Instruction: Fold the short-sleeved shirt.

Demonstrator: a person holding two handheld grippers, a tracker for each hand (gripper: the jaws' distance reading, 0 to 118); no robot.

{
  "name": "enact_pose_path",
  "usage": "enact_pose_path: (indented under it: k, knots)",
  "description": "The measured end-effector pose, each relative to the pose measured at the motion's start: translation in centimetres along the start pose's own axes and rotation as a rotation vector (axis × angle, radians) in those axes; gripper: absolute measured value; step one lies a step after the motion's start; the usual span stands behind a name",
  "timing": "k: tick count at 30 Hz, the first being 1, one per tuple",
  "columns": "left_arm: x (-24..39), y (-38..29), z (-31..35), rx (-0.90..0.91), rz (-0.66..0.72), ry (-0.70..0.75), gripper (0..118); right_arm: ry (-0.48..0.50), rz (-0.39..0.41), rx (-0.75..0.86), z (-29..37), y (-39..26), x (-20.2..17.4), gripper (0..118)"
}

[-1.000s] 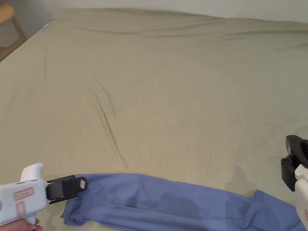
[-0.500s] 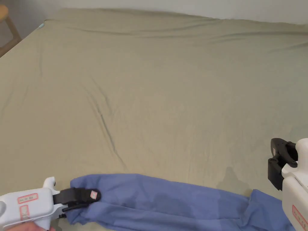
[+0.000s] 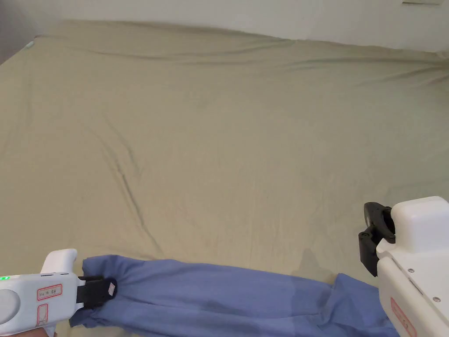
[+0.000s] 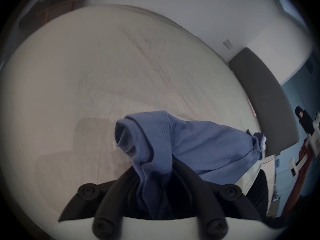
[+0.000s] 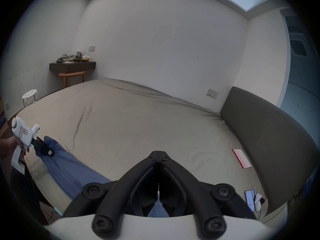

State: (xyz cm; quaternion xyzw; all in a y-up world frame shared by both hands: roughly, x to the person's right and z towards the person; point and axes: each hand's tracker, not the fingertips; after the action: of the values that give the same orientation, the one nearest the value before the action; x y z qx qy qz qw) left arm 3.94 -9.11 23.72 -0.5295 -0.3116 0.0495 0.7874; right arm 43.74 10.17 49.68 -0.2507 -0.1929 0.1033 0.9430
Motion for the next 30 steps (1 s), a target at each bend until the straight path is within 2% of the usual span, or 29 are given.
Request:
enact_pose_path:
  k: [7, 10, 14, 16, 18, 22, 30]
  knots:
    - [-1.8, 0.8, 2.2, 0.039, -0.005, 0.049, 9, -0.018, 0.005, 0.002, 0.5, 0.2, 0.3, 2]
    - [-2.8, 1.1, 3.5, 0.07, -0.046, 0.159, 9, -0.023, 0.005, 0.001, 0.6, 0.2, 0.3, 2]
    - [-4.3, 1.4, 5.4, 0.082, 0.016, 0.193, 9, -0.026, 0.001, 0.0, 0.7, 0.2, 0.4, 2]
    - [-2.9, 1.5, 6.0, 0.06, -0.015, 0.154, 9, -0.026, 0.0, -0.001, 0.7, 0.3, 0.5, 2]
    - [-0.3, 2.0, 6.7, 0.053, -0.098, 0.18, 9, -0.028, -0.004, 0.006, 1.1, 0.2, 0.6, 2]
    - [3.4, 3.2, 7.6, 0.044, 0.006, 0.057, 9, -0.027, -0.029, 0.009, 1.5, -0.1, 1.1, 2]
    - [12.3, 3.1, 3.2, -0.04, -0.071, -0.053, 9, -0.033, -0.067, 0.017, 2.6, -0.9, 2.8, 2]
